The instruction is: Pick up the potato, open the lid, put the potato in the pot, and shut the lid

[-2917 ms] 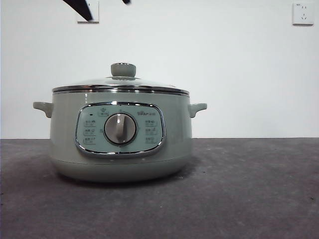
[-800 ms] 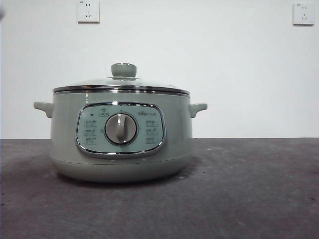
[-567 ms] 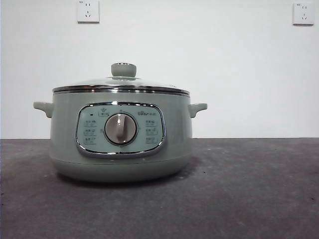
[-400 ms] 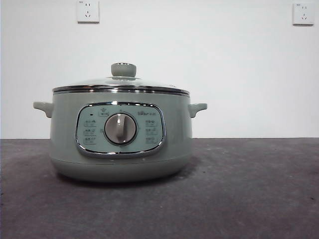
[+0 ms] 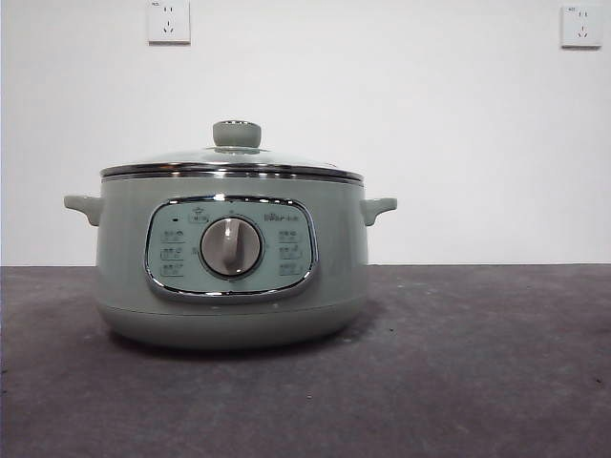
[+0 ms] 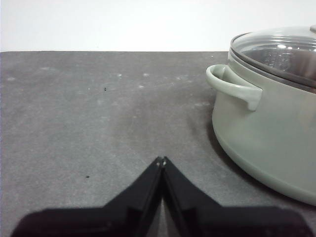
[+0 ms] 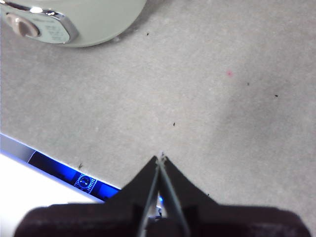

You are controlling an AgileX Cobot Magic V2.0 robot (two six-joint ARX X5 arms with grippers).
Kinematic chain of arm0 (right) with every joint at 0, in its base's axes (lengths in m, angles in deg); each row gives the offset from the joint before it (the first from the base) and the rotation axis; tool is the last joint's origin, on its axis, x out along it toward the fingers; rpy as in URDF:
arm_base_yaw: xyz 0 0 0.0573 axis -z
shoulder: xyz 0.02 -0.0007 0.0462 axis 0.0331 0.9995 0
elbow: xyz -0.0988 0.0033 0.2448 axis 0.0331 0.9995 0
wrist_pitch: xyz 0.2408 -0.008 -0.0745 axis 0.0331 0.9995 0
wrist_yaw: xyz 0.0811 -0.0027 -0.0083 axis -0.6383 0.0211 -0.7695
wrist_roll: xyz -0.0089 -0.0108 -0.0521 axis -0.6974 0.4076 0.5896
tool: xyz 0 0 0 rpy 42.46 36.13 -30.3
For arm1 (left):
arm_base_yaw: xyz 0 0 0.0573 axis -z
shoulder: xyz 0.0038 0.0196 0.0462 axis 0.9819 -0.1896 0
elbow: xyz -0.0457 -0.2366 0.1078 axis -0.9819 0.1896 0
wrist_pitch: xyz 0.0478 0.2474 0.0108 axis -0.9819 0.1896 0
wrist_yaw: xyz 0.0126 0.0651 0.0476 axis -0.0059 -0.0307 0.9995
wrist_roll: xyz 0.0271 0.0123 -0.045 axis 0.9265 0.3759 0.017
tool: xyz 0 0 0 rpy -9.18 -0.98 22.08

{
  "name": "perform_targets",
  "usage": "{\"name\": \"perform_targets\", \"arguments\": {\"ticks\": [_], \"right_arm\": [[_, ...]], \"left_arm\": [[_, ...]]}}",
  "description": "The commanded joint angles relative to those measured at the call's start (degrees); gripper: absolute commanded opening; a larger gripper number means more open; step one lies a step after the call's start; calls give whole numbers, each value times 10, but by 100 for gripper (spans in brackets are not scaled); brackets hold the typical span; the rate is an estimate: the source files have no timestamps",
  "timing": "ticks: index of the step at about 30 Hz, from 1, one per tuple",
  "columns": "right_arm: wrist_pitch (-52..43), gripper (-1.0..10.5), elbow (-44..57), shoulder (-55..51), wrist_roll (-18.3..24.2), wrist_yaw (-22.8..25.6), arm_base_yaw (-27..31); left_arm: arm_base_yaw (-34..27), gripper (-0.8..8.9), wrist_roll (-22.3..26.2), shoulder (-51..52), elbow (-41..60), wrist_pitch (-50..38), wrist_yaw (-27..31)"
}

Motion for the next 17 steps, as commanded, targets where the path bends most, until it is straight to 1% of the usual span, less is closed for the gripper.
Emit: {"name": "perform_targets", "arguments": {"ticks": [1, 14, 15, 17], "right_arm": [[12, 1, 6, 1, -4, 2, -1], [12, 1, 7, 0, -4, 2, 0], [8, 1, 8, -3, -4, 16, 9], [4, 1, 9, -19, 4, 22, 33]], "left_arm": [[-2, -3, -1, -3, 6, -6, 2], [-2, -3, -1, -37, 6, -7, 2], [-2, -3, -1, -39, 6, -7, 2], [-2, -3, -1, -43, 6, -7, 2]]}}
